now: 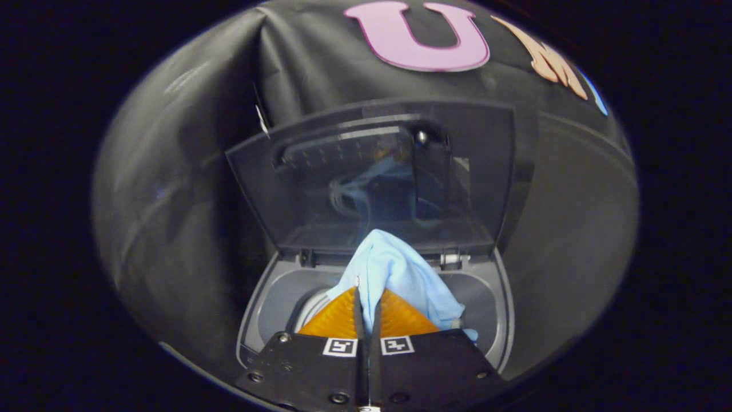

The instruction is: Put the clothes into the washing machine and then close the washing machine lid.

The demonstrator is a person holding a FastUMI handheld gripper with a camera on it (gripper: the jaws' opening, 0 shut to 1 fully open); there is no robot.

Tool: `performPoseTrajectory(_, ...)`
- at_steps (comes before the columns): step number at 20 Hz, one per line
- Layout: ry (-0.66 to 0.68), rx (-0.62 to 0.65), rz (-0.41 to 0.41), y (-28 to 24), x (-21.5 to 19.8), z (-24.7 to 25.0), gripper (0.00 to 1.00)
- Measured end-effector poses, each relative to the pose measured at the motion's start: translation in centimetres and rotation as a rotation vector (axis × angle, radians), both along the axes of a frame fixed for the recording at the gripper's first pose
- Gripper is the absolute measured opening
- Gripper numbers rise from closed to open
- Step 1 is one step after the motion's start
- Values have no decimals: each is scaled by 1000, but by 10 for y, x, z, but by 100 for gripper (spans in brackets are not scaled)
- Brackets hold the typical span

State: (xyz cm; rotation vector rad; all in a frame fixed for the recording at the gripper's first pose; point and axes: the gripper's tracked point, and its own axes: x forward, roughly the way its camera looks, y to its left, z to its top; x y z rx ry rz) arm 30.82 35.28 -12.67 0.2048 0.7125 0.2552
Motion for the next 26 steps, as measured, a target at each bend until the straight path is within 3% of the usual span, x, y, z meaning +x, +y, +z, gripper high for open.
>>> performPoseTrajectory(4, 131, 29, -57, -8, 0, -43, 1)
performPoseTrajectory(12, 261, -12, 5, 10, -4, -81, 3)
performPoseTrajectory(16, 290, 5, 28, 22, -6, -83, 10)
performPoseTrajectory(22, 226, 78, -55, 19, 11, -54, 98)
performPoseTrajectory(26, 196, 57, -100, 1, 13, -35, 98)
